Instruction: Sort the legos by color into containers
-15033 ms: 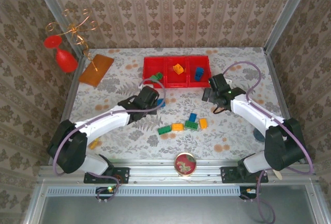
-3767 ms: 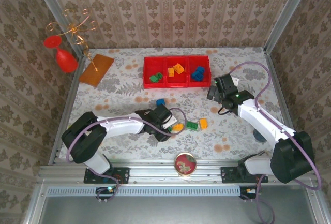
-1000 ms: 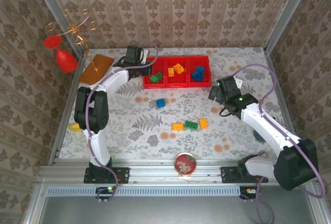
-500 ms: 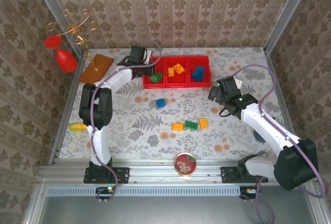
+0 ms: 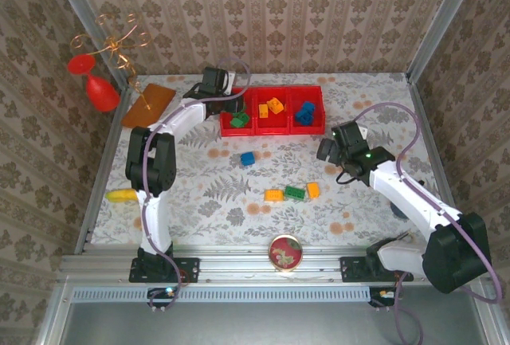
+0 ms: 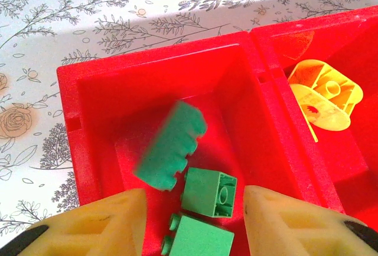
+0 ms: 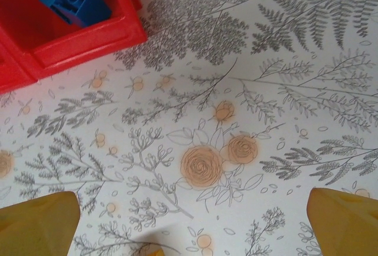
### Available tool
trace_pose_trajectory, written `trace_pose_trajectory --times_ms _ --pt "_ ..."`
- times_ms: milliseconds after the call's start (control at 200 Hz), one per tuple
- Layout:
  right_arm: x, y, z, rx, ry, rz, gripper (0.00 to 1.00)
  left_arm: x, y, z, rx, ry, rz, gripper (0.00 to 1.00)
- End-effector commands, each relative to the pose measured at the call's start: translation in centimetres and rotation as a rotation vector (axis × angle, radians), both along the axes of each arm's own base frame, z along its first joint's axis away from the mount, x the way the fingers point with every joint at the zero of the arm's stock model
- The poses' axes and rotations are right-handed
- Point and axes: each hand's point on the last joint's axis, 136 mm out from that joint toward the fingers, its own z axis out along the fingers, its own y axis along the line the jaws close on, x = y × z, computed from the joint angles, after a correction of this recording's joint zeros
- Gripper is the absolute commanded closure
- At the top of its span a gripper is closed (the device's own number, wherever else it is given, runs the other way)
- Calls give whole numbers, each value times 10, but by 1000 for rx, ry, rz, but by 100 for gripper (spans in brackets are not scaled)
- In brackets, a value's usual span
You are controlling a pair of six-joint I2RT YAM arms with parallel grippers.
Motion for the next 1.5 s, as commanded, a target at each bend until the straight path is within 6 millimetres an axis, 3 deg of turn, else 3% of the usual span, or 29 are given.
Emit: trace_pose_trajectory --times_ms 0,340,535,595,840,1095,1315,1495 --pt "-18 5 -4 -30 54 54 0 -1 -6 20 -21 -36 -1 51" --pt "-34 25 -4 -55 114 131 0 -33 -3 69 -68 -119 -3 35" --pt "-48 40 -14 -28 188 192 9 -64 16 96 -101 -176 52 12" --pt "-52 45 -20 -14 212 210 12 -75 24 99 -103 -188 73 0" --pt "-59 63 -39 29 276 259 18 -114 62 110 -102 -226 167 0" --pt "-61 73 -55 38 335 295 21 -148 93 93 -123 -207 243 0" --pt "-63 79 -72 35 391 313 22 -163 114 84 -137 -197 293 0" --pt "-62 82 -79 40 409 325 24 -166 119 81 -144 -188 305 0"
